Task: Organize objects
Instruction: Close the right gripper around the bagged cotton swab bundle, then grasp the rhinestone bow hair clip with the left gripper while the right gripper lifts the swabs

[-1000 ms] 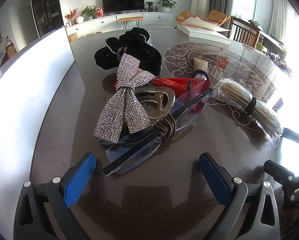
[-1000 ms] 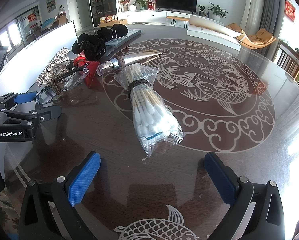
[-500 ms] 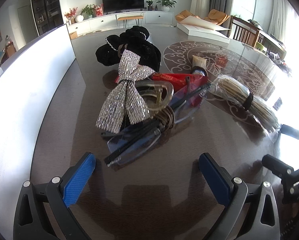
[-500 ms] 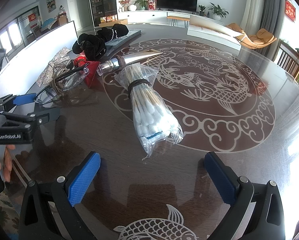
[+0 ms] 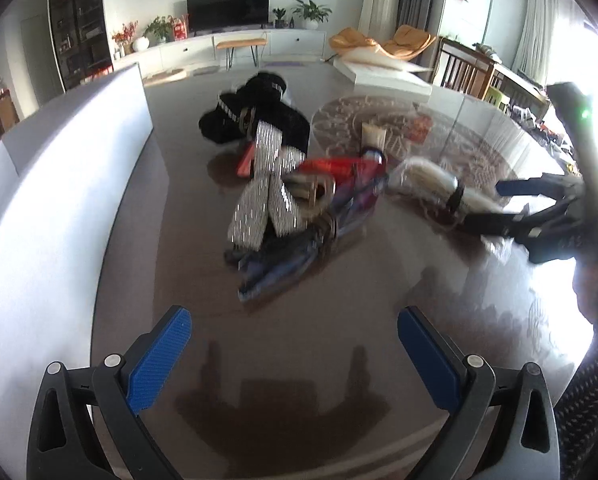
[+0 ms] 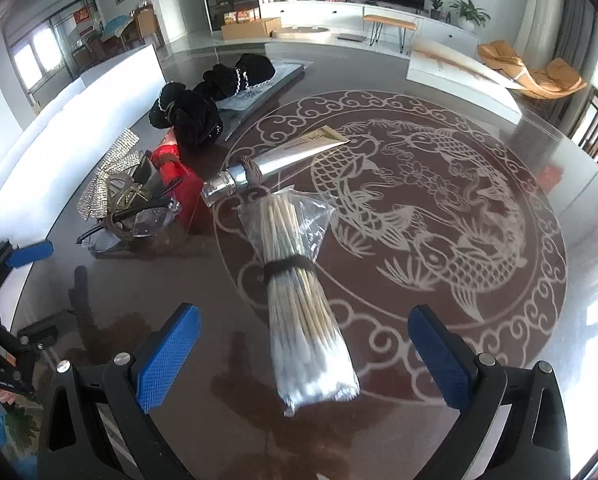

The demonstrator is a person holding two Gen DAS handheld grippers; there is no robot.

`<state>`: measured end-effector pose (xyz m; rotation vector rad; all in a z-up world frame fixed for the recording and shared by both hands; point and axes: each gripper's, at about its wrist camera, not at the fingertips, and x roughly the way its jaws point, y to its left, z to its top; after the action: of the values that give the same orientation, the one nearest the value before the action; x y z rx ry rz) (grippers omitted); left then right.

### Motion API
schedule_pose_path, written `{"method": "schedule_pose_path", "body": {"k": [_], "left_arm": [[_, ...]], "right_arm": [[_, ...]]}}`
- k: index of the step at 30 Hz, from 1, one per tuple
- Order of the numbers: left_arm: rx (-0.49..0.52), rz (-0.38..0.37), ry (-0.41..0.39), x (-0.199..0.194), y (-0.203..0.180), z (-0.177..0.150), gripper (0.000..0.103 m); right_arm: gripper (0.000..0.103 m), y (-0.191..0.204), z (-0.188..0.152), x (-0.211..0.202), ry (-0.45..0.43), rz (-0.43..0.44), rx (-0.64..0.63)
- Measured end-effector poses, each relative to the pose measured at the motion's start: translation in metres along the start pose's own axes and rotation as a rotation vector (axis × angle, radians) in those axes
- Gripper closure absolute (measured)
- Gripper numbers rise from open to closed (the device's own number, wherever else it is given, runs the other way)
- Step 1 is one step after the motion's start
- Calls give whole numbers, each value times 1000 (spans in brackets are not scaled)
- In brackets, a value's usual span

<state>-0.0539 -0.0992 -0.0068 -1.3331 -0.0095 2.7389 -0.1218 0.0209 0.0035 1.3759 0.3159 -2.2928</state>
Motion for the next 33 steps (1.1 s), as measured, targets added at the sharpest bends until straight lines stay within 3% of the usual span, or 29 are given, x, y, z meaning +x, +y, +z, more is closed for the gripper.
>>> {"method": "schedule_pose_path", "body": {"k": [1,3,7,12,15,19,22,24,33], "left_arm": [[6,1,-22,0,0,12,0],[9,5,-26,8,3,29,0],[19,2,49,35,5,32,0],[82,-44,75,41,-23,5,3],[153,-117,71,35,-51,-7,3],[200,-157,73,24,-74,-18,3],[153,-168,60,12,-67,-16,3],[109,-170,49,5,-57,-15,2],[-97,-128,29,7,-3,0,2]], "right_arm": [[8,2,5,7,16,7,-16],[58,4,8,16,39,15,-22],[69,-3,-7,6,11,33,38],[70,-4,-46,-14,-30,-23,53],[70,-4,-68,-22,-62,-65,68],[69,-7,-82,-27,-116,-74,102],[51,-9,-84,-27,-143,-76,115],[29,-10,-85,-26,-145,-85,114],[8,-6,-88,-20,-141,-108,97]]}}
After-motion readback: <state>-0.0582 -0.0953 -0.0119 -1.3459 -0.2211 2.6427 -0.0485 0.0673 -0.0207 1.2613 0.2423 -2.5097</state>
